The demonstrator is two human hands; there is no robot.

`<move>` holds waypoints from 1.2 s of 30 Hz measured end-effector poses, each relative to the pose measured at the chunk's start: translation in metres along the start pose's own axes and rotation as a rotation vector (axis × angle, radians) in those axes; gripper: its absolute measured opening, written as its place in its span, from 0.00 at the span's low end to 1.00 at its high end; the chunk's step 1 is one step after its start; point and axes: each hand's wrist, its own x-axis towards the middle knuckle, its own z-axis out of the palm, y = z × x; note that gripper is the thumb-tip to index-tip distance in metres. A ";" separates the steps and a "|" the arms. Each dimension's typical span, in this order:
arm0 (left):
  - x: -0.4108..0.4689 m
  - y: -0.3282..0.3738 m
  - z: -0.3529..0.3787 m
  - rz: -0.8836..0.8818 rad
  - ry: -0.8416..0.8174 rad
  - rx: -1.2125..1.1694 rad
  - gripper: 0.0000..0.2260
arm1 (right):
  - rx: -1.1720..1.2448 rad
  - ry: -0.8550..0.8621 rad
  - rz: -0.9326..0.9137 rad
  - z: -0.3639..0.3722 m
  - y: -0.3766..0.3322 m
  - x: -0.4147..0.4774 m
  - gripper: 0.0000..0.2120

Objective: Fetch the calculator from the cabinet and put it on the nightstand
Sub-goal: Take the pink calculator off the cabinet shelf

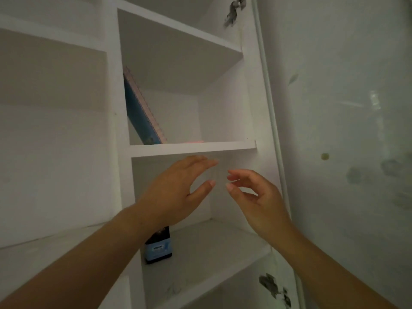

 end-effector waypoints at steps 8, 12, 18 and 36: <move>0.015 -0.014 -0.016 -0.039 0.058 0.084 0.24 | 0.078 -0.026 -0.079 0.007 0.011 0.049 0.11; 0.032 -0.013 -0.021 -0.087 0.139 0.146 0.22 | 0.124 -0.056 -0.115 -0.002 0.016 0.083 0.11; 0.056 -0.015 -0.025 -0.153 0.163 0.291 0.21 | 0.140 -0.128 -0.171 -0.001 0.030 0.129 0.13; 0.079 -0.032 -0.041 -0.204 0.134 0.354 0.21 | -0.223 -0.442 -0.299 0.025 0.036 0.172 0.21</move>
